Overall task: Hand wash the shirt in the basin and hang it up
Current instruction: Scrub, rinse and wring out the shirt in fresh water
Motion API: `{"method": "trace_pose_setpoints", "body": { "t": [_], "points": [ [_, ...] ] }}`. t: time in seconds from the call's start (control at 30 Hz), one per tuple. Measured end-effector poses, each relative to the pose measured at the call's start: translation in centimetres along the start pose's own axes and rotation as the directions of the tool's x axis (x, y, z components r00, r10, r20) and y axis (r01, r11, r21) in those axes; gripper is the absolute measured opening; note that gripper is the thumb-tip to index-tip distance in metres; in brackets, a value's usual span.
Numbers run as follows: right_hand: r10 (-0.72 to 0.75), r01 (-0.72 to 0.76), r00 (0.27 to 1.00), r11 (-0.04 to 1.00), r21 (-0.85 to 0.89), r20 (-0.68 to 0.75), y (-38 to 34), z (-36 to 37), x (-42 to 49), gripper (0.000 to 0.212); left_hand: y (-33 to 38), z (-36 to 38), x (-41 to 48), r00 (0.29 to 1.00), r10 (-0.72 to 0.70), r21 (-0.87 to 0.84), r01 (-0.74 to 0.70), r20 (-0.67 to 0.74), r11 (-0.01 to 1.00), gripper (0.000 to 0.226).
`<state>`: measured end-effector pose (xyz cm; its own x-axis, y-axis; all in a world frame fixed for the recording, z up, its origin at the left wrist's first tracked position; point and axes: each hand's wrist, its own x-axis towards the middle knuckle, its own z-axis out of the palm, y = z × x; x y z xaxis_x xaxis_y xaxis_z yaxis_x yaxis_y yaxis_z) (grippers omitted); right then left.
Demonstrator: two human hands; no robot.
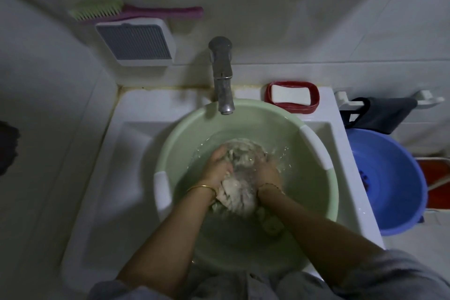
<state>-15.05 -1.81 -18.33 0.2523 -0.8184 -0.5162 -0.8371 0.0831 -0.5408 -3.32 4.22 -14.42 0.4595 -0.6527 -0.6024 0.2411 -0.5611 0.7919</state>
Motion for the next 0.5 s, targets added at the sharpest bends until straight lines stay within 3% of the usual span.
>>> {"method": "trace_pose_setpoints", "body": {
  "t": [0.07,0.17,0.27,0.37,0.43,0.5],
  "points": [
    [-0.214,0.215,0.976,0.976,0.02,-0.051,-1.3,-1.0,-1.3,0.038,1.6,0.6,-0.1,0.988,-0.155,-0.356,0.146,0.005,0.923,0.026],
    [-0.429,0.425,0.902,0.902,-0.077,-0.044,-2.7,-3.2,-3.7,0.039,3.1,0.7,-0.4,0.968,-0.245,-0.568,0.227,0.046,0.791,0.047],
    [-0.569,0.551,0.814,0.82,-0.156,-0.118,-4.5,-4.1,-6.2,0.06,2.6,1.2,-0.5,0.955,-0.201,-0.561,0.29,0.217,0.775,0.057],
    [-0.59,0.569,0.769,0.807,-0.158,-0.247,-5.4,-3.6,-6.4,0.059,2.4,1.7,-0.8,0.947,-0.153,-0.526,0.287,0.283,0.801,0.05],
    [-0.535,0.506,0.803,0.845,-0.173,-0.262,-5.8,-3.6,-5.6,0.057,2.9,2.3,-1.1,0.961,-0.176,-0.432,0.254,0.213,0.865,0.051],
    [-0.394,0.371,0.89,0.918,-0.14,-0.227,-5.6,-4.0,-3.9,0.048,3.5,2.7,-1.6,0.979,-0.191,-0.185,0.201,0.075,0.962,0.042]
  ]
}}
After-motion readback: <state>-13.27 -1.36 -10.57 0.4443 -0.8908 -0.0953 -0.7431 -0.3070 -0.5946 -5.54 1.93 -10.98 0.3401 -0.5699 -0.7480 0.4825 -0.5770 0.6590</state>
